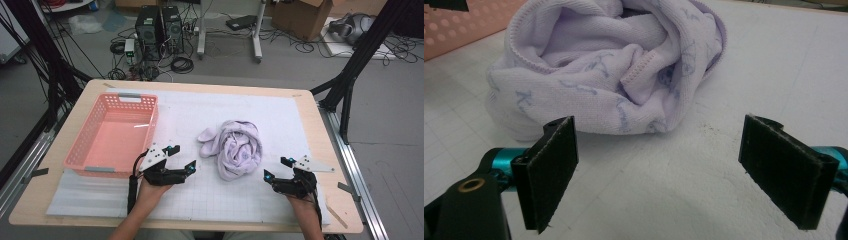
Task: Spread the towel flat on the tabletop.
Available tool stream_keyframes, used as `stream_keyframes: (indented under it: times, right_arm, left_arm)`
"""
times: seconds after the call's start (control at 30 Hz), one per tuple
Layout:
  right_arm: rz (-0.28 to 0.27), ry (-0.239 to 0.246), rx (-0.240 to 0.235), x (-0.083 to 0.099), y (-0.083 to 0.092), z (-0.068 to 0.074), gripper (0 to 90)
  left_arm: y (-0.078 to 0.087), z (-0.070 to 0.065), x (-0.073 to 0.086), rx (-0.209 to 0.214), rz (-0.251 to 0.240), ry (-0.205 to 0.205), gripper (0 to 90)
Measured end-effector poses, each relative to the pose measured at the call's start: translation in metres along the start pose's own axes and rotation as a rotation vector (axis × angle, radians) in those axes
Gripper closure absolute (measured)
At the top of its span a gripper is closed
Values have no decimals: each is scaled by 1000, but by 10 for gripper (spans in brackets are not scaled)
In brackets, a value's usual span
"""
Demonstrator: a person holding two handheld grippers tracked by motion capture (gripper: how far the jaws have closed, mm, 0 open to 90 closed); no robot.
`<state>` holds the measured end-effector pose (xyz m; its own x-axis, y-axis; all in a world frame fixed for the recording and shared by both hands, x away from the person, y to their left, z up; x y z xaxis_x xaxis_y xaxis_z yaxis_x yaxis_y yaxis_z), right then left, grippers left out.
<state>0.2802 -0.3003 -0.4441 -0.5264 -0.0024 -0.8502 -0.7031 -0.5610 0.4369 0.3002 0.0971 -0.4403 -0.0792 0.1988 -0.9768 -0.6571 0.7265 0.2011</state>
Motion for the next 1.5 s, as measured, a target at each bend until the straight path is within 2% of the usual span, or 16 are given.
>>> stream_keyframes:
  times: [0.27,0.4,0.5,0.63,0.7,0.77,0.83,0.9,0.93,0.97,1.0,1.13,1.2,1.33,1.4,1.5]
  right_arm:
    - [43,55,-10,1,-8,7,148]
    - [57,84,-52,-1,-16,15,149]
    - [91,121,-65,0,-25,23,170]
    - [114,177,-60,-4,-37,28,252]
    - [126,215,-44,-7,-44,30,331]
    - [166,262,-42,-7,-53,31,472]
    - [225,290,-39,-4,-61,33,704]
    - [249,299,-35,-2,-61,37,795]
    - [254,284,-61,-3,-58,38,806]
    - [257,229,-138,-3,-49,41,810]
    - [257,229,-138,-3,-49,41,810]
    - [275,195,-264,6,-25,50,809]
    - [258,199,-321,9,-12,59,802]
    - [236,220,-337,7,-3,66,739]
    - [199,235,-316,1,2,67,606]
    - [149,249,-254,-12,9,62,478]
  left_arm:
    - [-3,2,5,21,16,5,186]
    - [-1,4,9,33,36,17,198]
    - [0,3,10,80,55,12,308]
    - [-3,1,10,122,71,20,372]
    - [-6,1,10,136,84,24,378]
    - [-10,-1,11,148,90,27,385]
    - [-12,-3,11,158,94,23,389]
    - [-13,-5,10,166,95,19,399]
    - [-14,-5,10,170,96,20,408]
    - [-15,-5,10,168,98,23,411]
    - [-15,-5,10,169,101,22,411]
    - [-18,-8,10,181,105,25,409]
    - [-21,-12,9,195,111,25,395]
    - [-36,-26,5,218,145,-5,367]
    - [-45,-32,3,241,162,-9,346]
    - [-62,-43,2,266,264,-45,337]
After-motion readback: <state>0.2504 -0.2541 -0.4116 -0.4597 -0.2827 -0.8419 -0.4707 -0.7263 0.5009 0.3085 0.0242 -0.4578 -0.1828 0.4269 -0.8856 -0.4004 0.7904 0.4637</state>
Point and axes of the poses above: each handheld gripper's, and its own axes: y roughly backward along the jaws, x roughly out of its underside, z roughly to its left, the point moved 2 cm from there along -y, roughly forward along the jaws, and after that the axes turned 13 degrees about -y, right-handed, at the moved point
